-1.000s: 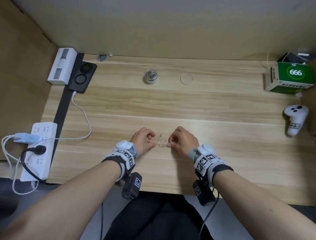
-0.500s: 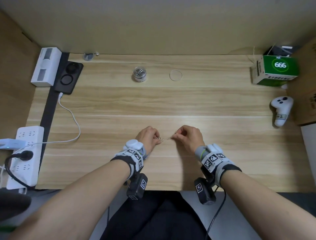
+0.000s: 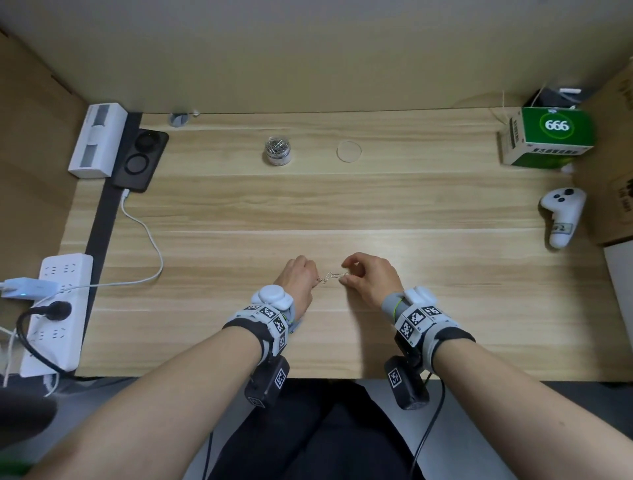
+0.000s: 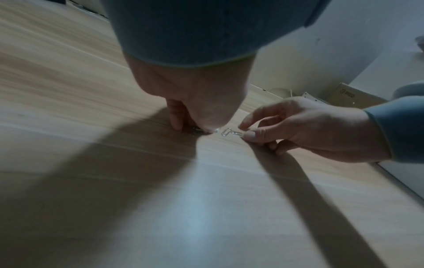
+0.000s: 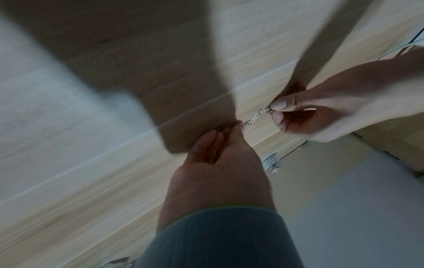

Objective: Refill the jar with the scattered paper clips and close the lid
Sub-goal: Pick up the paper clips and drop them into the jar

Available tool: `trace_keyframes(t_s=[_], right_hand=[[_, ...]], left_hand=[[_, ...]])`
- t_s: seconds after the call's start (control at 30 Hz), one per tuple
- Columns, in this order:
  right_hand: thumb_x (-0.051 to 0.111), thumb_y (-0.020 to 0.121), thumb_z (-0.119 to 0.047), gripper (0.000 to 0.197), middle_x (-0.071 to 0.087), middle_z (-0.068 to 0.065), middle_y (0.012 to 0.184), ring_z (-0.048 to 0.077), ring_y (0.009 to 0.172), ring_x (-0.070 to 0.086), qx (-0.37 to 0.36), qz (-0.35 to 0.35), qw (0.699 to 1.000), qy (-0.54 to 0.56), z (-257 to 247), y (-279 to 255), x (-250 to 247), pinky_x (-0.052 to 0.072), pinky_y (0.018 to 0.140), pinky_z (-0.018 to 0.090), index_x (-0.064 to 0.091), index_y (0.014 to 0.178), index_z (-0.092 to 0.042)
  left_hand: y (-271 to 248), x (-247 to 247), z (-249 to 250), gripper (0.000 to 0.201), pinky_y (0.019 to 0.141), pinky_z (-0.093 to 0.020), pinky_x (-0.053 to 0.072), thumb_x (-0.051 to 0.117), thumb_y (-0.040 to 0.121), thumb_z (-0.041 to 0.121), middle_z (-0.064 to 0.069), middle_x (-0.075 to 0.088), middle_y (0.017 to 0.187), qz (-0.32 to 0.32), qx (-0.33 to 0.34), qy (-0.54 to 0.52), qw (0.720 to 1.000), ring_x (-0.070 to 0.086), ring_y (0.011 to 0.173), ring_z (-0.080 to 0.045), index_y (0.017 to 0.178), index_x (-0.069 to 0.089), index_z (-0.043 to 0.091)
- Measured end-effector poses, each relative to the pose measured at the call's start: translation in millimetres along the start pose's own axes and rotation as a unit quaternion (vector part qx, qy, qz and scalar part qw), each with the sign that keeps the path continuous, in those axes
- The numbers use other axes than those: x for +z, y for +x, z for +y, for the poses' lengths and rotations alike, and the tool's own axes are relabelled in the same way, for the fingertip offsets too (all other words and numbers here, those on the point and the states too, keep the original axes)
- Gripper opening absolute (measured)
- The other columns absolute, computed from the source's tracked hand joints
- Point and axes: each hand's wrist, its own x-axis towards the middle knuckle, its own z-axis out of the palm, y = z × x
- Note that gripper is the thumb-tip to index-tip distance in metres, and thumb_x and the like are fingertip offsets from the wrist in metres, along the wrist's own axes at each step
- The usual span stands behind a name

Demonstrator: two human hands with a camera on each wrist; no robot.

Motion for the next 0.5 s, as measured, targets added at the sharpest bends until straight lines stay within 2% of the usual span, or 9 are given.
trace_keyframes(t_s=[0.1, 0.2, 0.33, 0.5], right_hand=[[0.072, 0.081, -0.029, 0.01, 0.064, -0.013, 0.079, 0.017, 0.083, 0.062, -0.009, -0.012, 0.999, -0.043, -5.5, 2.2, 4.3, 0.05, 0.074, 0.033, 0.069, 0.09, -0.029], [0.068, 0.085, -0.025, 0.001, 0.071, -0.006, 0.091, 0.022, 0.09, 0.065, -0.024, -0.035, 0.995, -0.093, -11.4, 5.5, 6.6, 0.052, 0.077, 0.035, 0.067, 0.085, -0.025], [0.062, 0.088, -0.023, 0.004, 0.067, 0.002, 0.102, 0.029, 0.096, 0.062, -0.033, -0.068, 0.983, -0.168, -16.7, 9.2, 5.8, 0.048, 0.074, 0.034, 0.063, 0.091, -0.024], [0.056, 0.089, -0.022, 0.013, 0.065, 0.007, 0.108, 0.033, 0.098, 0.061, -0.036, -0.093, 0.975, -0.199, -20.3, 11.6, 1.6, 0.046, 0.074, 0.034, 0.062, 0.1, -0.019]], left_hand=[[-3.8, -0.3, -7.4, 0.012, 0.081, -0.039, 0.045, 0.054, 0.09, 0.002, -0.009, 0.056, 0.103, 0.004, -0.003, 0.013, 1.0, 0.05, 0.097, -0.028, 0.098, 0.055, 0.011], [-5.1, -2.3, -12.6, 0.009, 0.08, -0.039, 0.045, 0.053, 0.092, 0.005, -0.008, 0.056, 0.103, 0.002, -0.004, 0.014, 1.0, 0.05, 0.098, -0.028, 0.099, 0.054, 0.01], [-4.6, -5.2, -15.5, 0.009, 0.075, -0.028, 0.037, 0.053, 0.092, 0.004, -0.007, 0.056, 0.103, 0.0, -0.004, -0.007, 1.0, 0.049, 0.098, -0.026, 0.097, 0.054, 0.012], [-2.7, -7.2, -18.0, 0.007, 0.074, -0.026, 0.033, 0.054, 0.092, 0.007, -0.006, 0.057, 0.102, -0.01, -0.017, -0.027, 0.999, 0.05, 0.097, -0.025, 0.095, 0.054, 0.013]])
